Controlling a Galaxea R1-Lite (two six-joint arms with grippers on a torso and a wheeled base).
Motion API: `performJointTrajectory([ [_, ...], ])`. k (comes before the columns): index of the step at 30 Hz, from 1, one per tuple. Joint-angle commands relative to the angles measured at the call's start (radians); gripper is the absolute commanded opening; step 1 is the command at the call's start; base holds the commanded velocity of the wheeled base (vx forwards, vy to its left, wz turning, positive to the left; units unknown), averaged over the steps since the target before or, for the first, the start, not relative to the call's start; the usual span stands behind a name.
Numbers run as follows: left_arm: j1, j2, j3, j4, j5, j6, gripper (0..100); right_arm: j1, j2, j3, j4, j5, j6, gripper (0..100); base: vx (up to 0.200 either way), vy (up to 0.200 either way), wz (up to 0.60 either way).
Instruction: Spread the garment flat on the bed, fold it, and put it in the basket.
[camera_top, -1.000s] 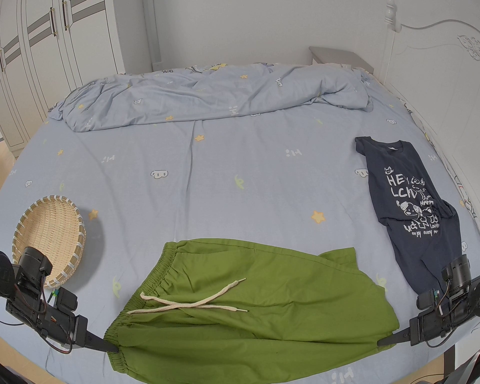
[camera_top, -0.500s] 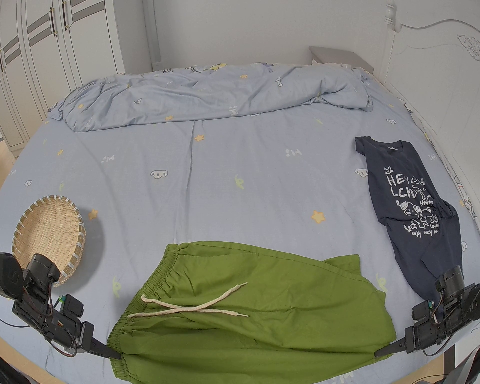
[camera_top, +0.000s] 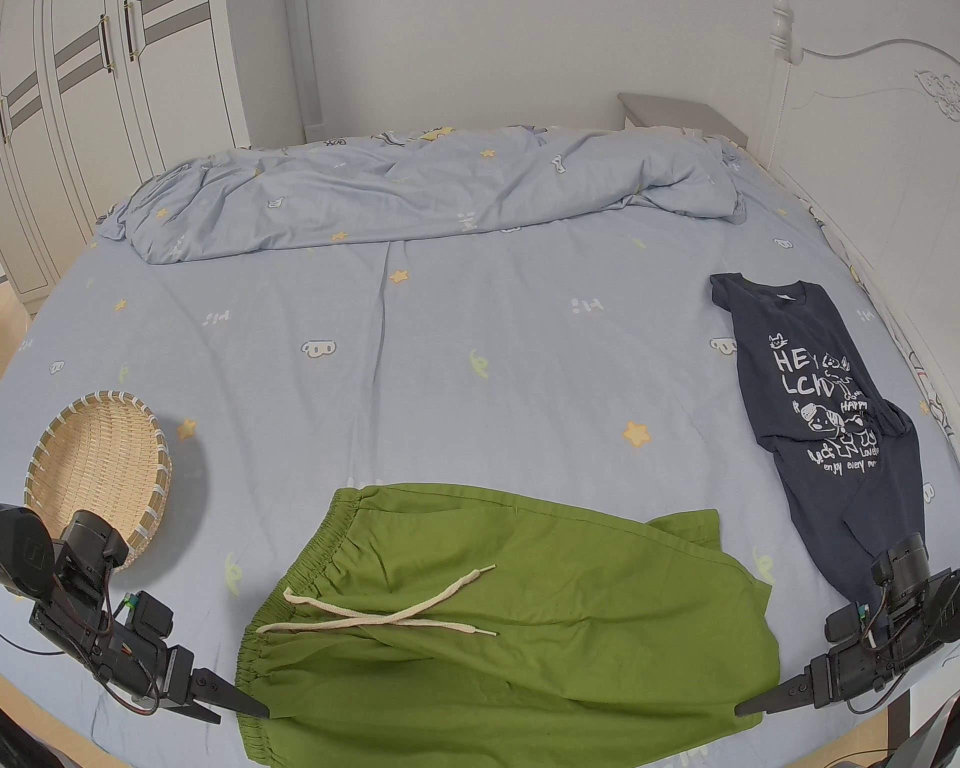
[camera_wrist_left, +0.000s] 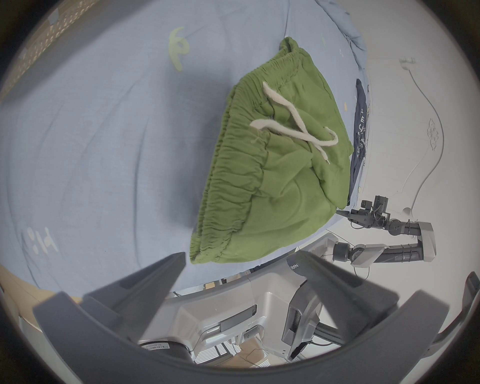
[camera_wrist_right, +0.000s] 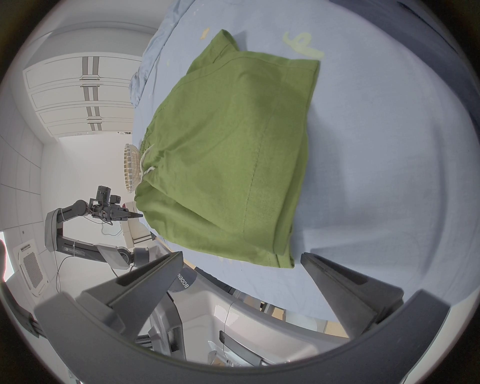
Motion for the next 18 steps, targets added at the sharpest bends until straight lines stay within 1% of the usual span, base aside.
performJointTrajectory([
  [1,0.05,-0.013,-0.004,-0.008,0.018,0.0,100,-0.051,-0.051,0.007,-0.014,0.0,-0.002,100,0.0,0.0,0.0],
  [2,0.05,-0.013,-0.004,-0.008,0.018,0.0,100,-0.051,-0.051,0.007,-0.014,0.0,-0.002,100,0.0,0.0,0.0],
  [3,0.081,-0.021,-0.015,-0.017,0.036,-0.001,100,-0.081,-0.088,-0.001,-0.019,0.002,-0.003,100,0.0,0.0,0.0],
  [4,0.09,-0.024,-0.017,-0.021,0.038,-0.001,100,-0.088,-0.097,-0.003,-0.019,0.0,-0.003,100,0.0,0.0,0.0],
  [5,0.121,-0.04,-0.034,-0.04,0.041,-0.003,100,-0.115,-0.131,-0.013,-0.019,0.0,-0.003,100,0.0,0.0,0.0],
  [6,0.128,-0.045,-0.041,-0.043,0.039,-0.004,100,-0.123,-0.14,-0.018,-0.019,-0.001,-0.003,100,0.0,0.0,0.0],
  [8,0.147,-0.071,-0.099,-0.043,0.038,-0.015,100,-0.155,-0.18,-0.065,-0.016,0.004,-0.002,100,0.0,0.0,0.0],
  [10,0.141,-0.088,-0.145,-0.043,0.038,-0.037,100,-0.164,-0.186,-0.113,-0.013,0.004,0.003,100,0.0,0.0,0.0],
  [13,0.09,-0.076,-0.265,-0.043,0.038,-0.109,100,-0.163,-0.183,-0.213,-0.005,0.004,0.007,100,0.0,0.0,0.0],
  [14,0.082,-0.071,-0.284,-0.043,0.038,-0.124,100,-0.163,-0.181,-0.226,-0.005,0.004,0.009,100,0.0,0.0,0.0],
  [15,0.061,-0.045,-0.342,-0.044,0.038,-0.17,100,-0.163,-0.18,-0.276,-0.005,0.002,0.012,100,0.0,0.0,0.0],
  [16,0.058,-0.044,-0.348,-0.044,0.038,-0.175,100,-0.163,-0.18,-0.279,-0.005,0.002,0.013,100,0.0,0.0,0.0],
  [17,0.036,-0.007,-0.415,-0.046,0.035,-0.205,100,-0.164,-0.164,-0.346,-0.005,0.002,0.024,100,0.0,0.0,0.0],
  [18,0.029,0.015,-0.443,-0.048,0.033,-0.208,100,-0.164,-0.146,-0.378,-0.005,0.002,0.033,100,0.0,0.0,0.0],
])
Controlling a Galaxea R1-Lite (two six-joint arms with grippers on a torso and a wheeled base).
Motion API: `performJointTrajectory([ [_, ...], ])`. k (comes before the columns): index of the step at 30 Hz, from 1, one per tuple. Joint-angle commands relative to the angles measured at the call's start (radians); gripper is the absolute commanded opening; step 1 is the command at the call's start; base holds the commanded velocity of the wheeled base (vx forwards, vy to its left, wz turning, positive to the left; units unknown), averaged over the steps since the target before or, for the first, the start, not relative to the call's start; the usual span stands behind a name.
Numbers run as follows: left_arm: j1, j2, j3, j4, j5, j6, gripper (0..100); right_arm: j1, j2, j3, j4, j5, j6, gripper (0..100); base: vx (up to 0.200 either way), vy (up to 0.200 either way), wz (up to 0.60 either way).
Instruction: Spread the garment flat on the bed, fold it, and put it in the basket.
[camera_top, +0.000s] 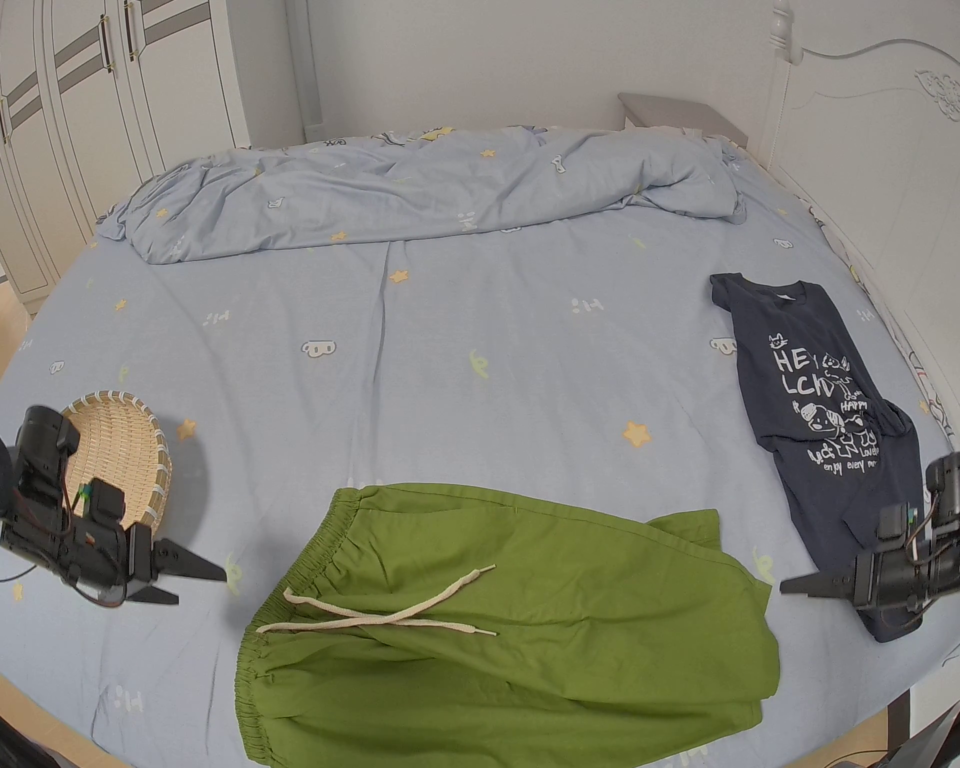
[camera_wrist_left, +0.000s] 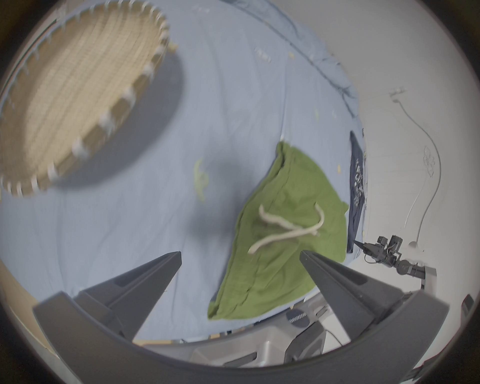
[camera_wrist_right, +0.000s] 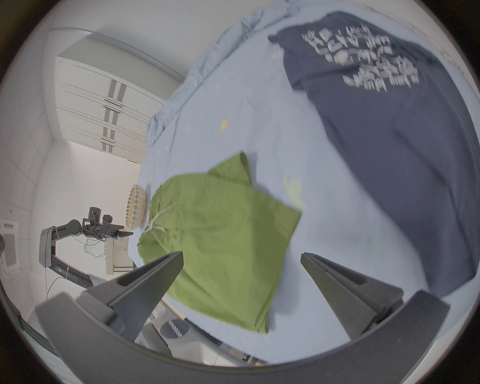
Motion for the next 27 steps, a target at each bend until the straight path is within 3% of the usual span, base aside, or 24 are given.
performJointTrajectory([
  [1,-0.079,0.092,-0.206,-0.007,-0.003,-0.083,100,-0.011,0.029,-0.203,0.0,0.0,0.033,100,0.0,0.0,0.0],
  [12,-0.177,0.282,-0.276,-0.179,0.002,-0.082,100,0.013,0.083,-0.242,-0.011,0.001,0.048,100,0.0,0.0,0.0],
  [13,-0.216,0.345,-0.276,-0.306,0.003,-0.085,100,0.021,0.086,-0.237,-0.009,0.001,0.052,100,0.0,0.0,0.0],
  [27,-0.312,0.427,-0.276,-0.389,-0.002,-0.088,100,0.022,0.085,-0.226,-0.009,0.001,0.052,100,0.0,0.0,0.0],
])
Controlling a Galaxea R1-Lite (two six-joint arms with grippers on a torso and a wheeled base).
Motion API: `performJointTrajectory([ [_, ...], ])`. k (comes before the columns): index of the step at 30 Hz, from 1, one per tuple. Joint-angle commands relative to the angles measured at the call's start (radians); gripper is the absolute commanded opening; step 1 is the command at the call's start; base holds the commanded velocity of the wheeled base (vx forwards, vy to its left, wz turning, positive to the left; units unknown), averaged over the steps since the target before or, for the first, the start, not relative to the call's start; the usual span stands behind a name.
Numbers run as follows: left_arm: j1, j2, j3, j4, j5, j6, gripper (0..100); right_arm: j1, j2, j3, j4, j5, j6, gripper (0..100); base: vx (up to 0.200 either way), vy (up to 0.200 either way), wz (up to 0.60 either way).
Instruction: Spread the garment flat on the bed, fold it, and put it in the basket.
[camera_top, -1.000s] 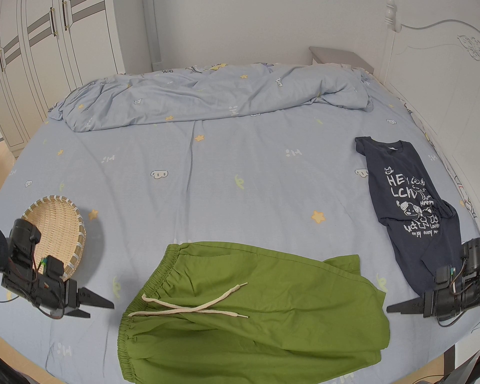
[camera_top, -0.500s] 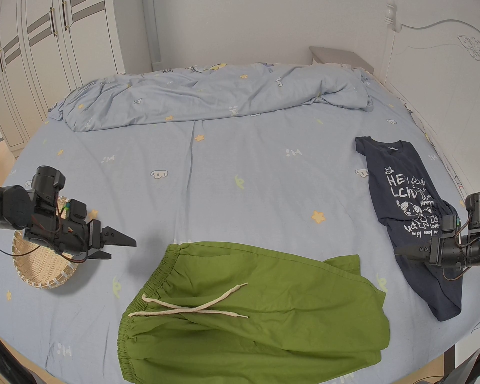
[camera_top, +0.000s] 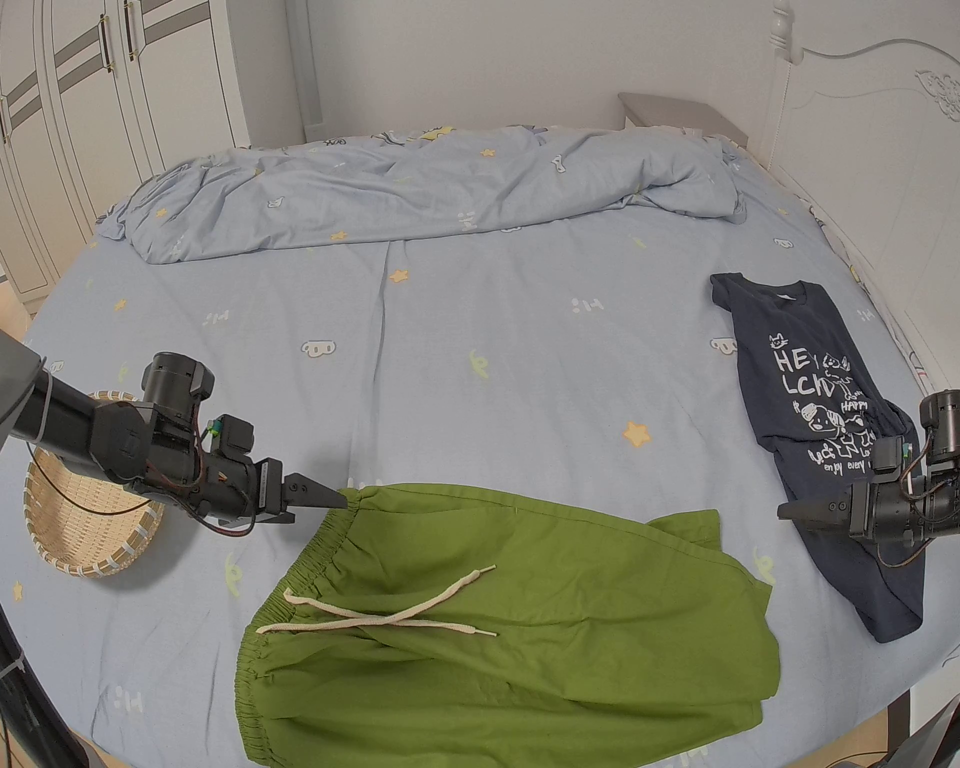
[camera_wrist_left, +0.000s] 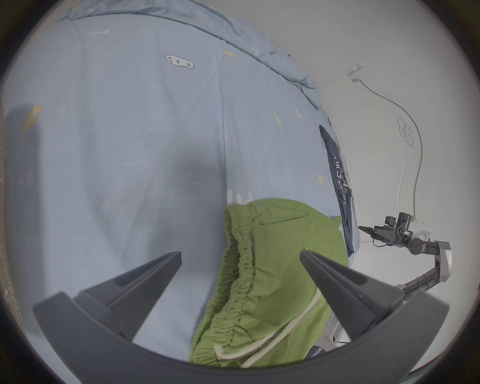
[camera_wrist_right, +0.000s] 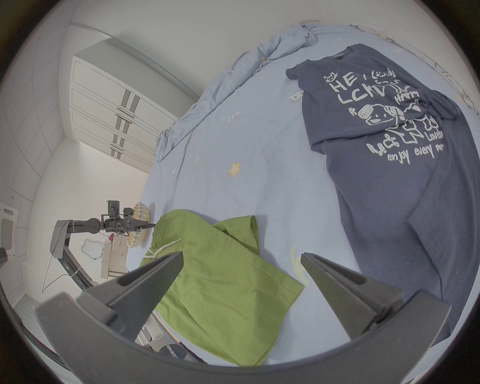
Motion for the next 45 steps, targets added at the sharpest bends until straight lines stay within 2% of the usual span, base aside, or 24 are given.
performJointTrajectory([
  [1,-0.033,0.066,0.0,-0.032,0.006,0.001,100,0.0,0.002,0.002,-0.001,0.001,0.0,100,0.0,0.0,0.0],
  [19,-0.061,0.089,-0.018,-0.052,0.004,-0.007,100,0.0,0.003,0.005,-0.001,0.001,0.003,100,0.0,0.0,0.0],
  [20,-0.061,0.088,-0.018,-0.052,0.004,-0.007,0,0.0,0.003,0.005,-0.001,0.001,0.003,100,0.0,0.0,0.0],
  [31,-0.059,0.075,-0.011,-0.052,0.004,-0.007,0,-0.002,0.003,0.004,-0.001,-0.001,0.005,100,0.0,0.0,0.0],
  [40,-0.027,-0.075,0.071,-0.051,0.006,-0.007,0,-0.002,0.043,0.013,0.004,-0.001,0.011,100,0.0,0.0,0.0],
  [45,-0.031,-0.115,0.098,-0.051,0.006,-0.007,0,0.001,0.055,0.07,0.007,0.004,0.06,100,0.0,0.0,0.0],
])
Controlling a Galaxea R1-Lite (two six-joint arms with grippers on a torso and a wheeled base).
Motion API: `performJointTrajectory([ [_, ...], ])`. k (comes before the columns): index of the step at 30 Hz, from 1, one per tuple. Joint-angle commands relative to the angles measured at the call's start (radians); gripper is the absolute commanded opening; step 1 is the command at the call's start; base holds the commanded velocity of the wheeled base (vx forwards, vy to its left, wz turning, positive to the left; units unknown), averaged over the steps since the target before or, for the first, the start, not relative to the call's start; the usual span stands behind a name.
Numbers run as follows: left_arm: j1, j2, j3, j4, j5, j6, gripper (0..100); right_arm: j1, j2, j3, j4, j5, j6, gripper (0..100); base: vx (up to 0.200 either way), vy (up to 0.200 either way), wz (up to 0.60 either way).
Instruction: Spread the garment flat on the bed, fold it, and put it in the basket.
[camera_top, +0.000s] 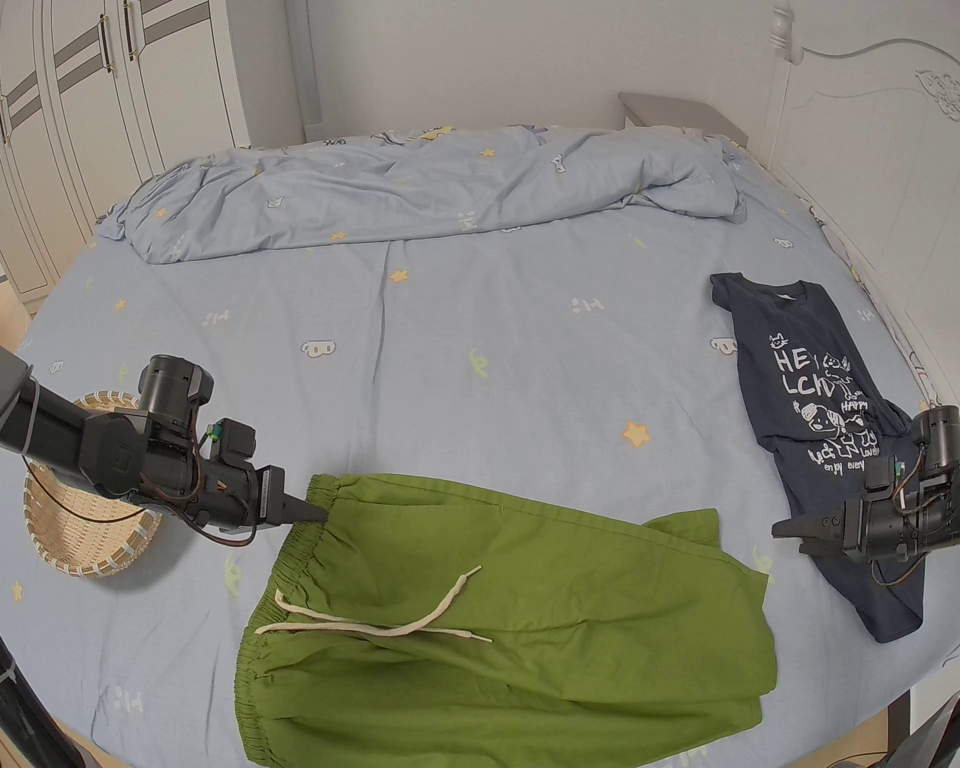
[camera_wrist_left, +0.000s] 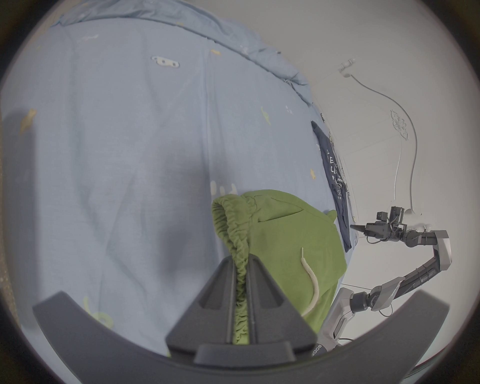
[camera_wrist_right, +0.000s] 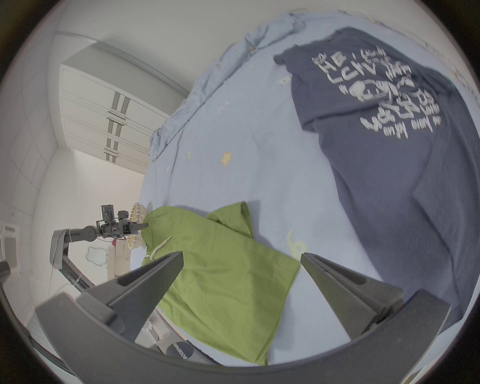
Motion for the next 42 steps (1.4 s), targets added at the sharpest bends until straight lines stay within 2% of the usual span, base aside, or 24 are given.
performJointTrajectory([
  [1,-0.004,-0.053,0.025,0.0,0.001,0.001,0,0.003,0.04,0.051,0.001,0.007,0.028,100,0.0,0.0,0.0],
  [3,-0.005,-0.049,0.025,-0.001,0.001,0.001,0,0.005,0.056,0.061,-0.001,0.01,0.028,100,0.0,0.0,0.0],
  [5,-0.005,-0.04,0.025,-0.001,0.001,0.001,0,0.021,0.114,0.077,-0.004,0.041,0.025,100,0.0,0.0,0.0],
  [13,-0.004,-0.04,0.025,-0.001,0.001,0.001,0,0.075,0.206,0.077,-0.044,0.044,0.025,100,0.0,0.0,0.0],
  [32,-0.005,-0.042,0.025,-0.001,0.001,0.001,0,0.066,0.25,0.071,-0.073,0.043,0.023,100,0.0,0.0,0.0],
  [42,-0.005,-0.045,0.025,-0.001,0.001,0.001,0,0.074,0.299,0.072,-0.17,0.043,0.029,100,0.0,0.0,0.0],
])
